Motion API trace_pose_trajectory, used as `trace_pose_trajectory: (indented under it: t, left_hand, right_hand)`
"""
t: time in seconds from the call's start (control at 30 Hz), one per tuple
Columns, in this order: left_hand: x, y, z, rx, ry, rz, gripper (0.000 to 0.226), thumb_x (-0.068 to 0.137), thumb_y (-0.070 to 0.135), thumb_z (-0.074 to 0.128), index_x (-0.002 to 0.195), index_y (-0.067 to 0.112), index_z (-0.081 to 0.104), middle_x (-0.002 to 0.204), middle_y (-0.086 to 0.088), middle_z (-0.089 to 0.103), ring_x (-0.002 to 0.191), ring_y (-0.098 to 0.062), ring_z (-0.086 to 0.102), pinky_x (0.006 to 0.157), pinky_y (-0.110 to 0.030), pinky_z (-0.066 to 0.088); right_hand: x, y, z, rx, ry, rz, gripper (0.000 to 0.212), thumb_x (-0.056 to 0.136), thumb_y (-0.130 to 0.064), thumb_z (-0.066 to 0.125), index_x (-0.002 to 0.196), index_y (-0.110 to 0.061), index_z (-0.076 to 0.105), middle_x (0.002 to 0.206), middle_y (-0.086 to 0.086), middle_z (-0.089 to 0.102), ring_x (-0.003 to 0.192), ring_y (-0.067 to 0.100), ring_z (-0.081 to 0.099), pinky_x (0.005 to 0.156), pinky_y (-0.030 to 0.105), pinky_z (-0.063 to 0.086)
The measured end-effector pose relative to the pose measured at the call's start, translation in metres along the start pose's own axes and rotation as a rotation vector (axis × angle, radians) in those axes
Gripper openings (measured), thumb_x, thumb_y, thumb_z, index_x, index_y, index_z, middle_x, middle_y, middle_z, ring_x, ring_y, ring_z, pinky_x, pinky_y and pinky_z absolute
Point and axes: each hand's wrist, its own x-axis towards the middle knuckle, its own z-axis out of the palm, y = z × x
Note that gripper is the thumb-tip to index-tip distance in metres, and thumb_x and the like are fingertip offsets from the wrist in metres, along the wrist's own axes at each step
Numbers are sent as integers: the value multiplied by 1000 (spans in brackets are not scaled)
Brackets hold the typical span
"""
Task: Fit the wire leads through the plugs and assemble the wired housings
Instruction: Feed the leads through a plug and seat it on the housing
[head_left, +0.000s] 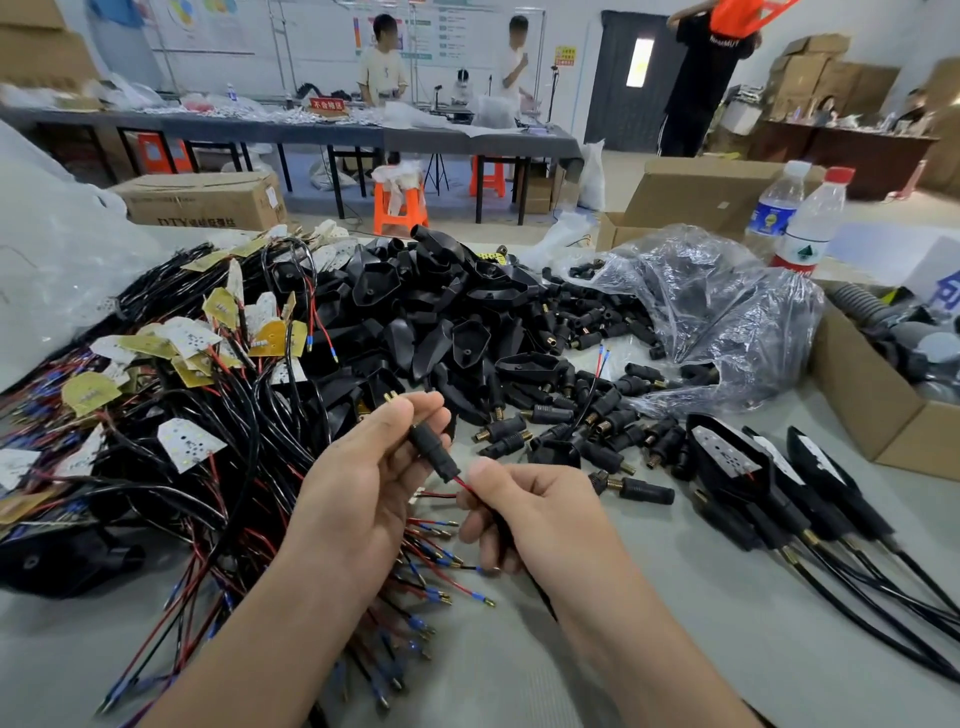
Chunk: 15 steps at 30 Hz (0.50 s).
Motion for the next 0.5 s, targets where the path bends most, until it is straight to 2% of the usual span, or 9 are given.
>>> trace_pose_trajectory:
  t: [0.1,0.23,0.3,0.5]
  left_hand:
    - [2,4,-1,-3,21,44,19,84,23,67,82,19,85,103,-4,80,101,-13,76,75,-21,60]
    - [4,4,-2,53,32,102,16,71,14,72,78,20,84,94,0,80,93,-9,76,74,-16,58]
    - [4,2,-3,75,22,86,16,69,13,73,77,20,84,93,0,80,90,-8,76,71,-15,57]
    - [1,-4,1,153,-109,-62,19,76,22,67,83,17,84,103,-10,80,101,-19,76,78,-25,61]
  right_hand:
    - [1,-1,-5,-22,-41,31,26,93,-12,59,74,-6,75,66,10,71,48,15,50,44,20,36]
    - [4,3,-5,-257,131,-43,19,86,-22,66,70,-22,76,60,2,69,47,10,48,53,25,38]
    - [4,4,-2,-240,201,-75,20,86,-24,69,68,-29,75,57,-3,68,43,5,49,53,23,39]
    - [2,6,0,-283,335,-150,19,88,-24,66,71,-27,73,60,-10,70,48,2,56,52,18,41]
